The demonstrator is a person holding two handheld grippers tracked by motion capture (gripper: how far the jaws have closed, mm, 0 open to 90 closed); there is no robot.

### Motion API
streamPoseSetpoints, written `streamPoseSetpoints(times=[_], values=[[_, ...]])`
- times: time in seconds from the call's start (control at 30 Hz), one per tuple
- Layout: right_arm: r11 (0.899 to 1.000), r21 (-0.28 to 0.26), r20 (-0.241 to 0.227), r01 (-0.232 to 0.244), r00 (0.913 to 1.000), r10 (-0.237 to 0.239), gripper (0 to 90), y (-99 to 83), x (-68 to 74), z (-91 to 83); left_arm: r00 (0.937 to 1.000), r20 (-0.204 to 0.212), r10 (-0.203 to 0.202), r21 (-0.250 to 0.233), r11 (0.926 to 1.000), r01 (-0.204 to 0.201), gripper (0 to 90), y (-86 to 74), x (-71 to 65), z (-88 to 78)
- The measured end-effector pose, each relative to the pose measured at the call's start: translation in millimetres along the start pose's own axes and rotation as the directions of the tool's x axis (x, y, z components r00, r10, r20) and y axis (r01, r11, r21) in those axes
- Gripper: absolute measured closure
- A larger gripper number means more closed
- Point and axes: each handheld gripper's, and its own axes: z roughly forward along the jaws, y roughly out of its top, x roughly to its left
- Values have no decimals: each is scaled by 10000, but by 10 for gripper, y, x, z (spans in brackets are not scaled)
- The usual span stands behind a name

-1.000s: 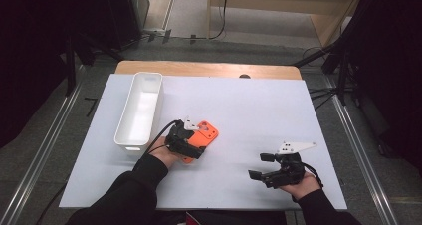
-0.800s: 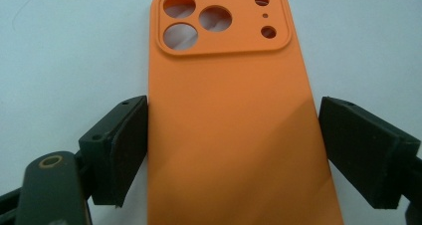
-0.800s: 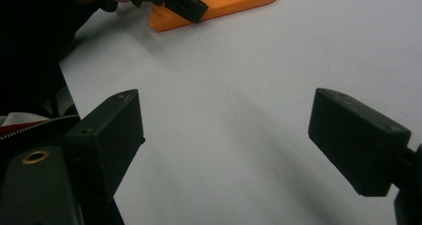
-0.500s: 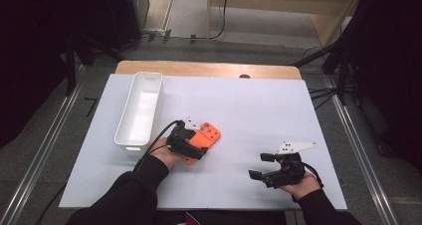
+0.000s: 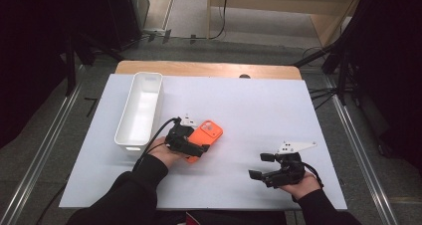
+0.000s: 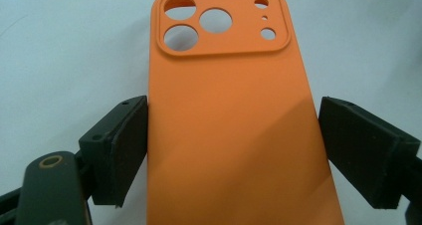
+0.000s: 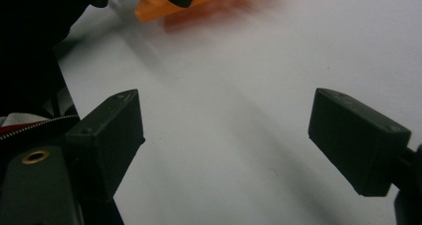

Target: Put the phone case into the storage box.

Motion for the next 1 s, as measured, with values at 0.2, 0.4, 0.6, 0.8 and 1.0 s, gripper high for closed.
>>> streamPoseSetpoints(times=[0.2, 0.4, 0.6, 0.8, 1.0], values=[[9999, -128, -9, 87, 10000, -87, 132, 5, 2, 5, 9995, 287, -106, -428, 9990, 118, 148, 26, -40, -69], [9998, -174, 34, 64, 10000, -64, 132, 8, -4, 4, 9982, 520, -292, -720, 9969, 329, 148, 47, -56, -103], [9999, -110, 18, 24, 10000, -24, 132, 7, -4, 5, 9954, 753, -595, -949, 9933, 665, 148, 61, -45, -128], [9993, -364, 179, 129, 9998, -122, 132, 10, -6, 0, 9924, 902, -836, -1215, 9881, 943, 148, 74, -25, -163], [9996, -270, 107, -1, 9999, 4, 132, 17, -4, 20, 9885, 1003, -1129, -1621, 9784, 1282, 148, 92, -16, -203]])
